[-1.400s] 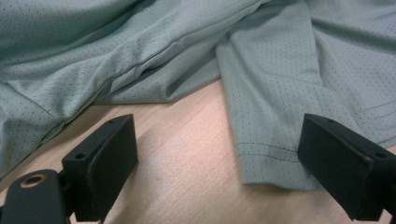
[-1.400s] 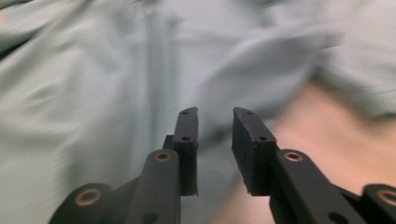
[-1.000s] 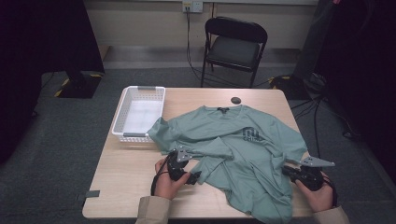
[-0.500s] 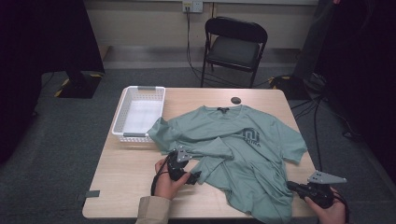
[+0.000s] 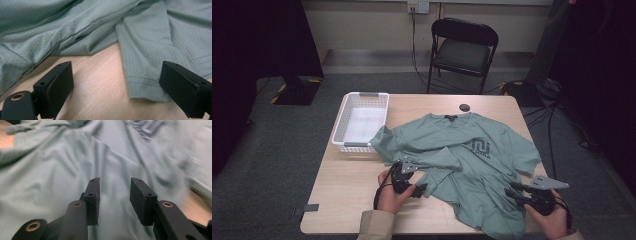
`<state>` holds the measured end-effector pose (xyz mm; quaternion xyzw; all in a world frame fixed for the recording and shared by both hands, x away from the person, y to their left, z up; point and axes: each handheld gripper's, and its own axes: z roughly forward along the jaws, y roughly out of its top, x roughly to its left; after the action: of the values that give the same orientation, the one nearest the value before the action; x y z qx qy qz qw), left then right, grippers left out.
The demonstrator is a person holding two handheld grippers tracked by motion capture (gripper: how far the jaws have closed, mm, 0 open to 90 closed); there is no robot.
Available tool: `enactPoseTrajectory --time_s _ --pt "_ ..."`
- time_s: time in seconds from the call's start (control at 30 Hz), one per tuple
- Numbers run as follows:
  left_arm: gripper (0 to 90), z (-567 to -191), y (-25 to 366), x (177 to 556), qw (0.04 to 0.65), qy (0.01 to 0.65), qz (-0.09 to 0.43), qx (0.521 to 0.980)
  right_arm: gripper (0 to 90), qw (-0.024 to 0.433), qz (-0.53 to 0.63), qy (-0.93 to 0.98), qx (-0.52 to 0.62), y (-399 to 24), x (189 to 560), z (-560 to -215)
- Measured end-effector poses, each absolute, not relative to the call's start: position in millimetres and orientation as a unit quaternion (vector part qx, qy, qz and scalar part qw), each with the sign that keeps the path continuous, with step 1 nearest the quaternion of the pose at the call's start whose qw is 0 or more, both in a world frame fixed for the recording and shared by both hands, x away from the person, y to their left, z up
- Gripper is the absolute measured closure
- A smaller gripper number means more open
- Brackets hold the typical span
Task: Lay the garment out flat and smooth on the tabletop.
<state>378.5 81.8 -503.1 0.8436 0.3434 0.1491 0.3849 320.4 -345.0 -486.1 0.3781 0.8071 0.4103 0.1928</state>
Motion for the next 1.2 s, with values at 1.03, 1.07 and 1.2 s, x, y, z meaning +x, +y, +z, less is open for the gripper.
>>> enactPoseTrajectory --time_s 1.03,1.07,1.2 --pt "11.8 -503.0 82.9 377.4 0.384 0.342 0.148 0.844 24.6 0.21 0.417 0.788 0.402 -342.4 354.7 -478.9" --pt "11.8 -503.0 82.9 377.5 0.385 0.342 0.148 0.844 21.5 0.209 0.414 0.787 0.406 -345.2 362.1 -479.6" --pt "11.8 -503.0 82.9 377.4 0.385 0.342 0.148 0.844 13.2 0.213 0.398 0.785 0.424 -351.9 383.4 -486.4"
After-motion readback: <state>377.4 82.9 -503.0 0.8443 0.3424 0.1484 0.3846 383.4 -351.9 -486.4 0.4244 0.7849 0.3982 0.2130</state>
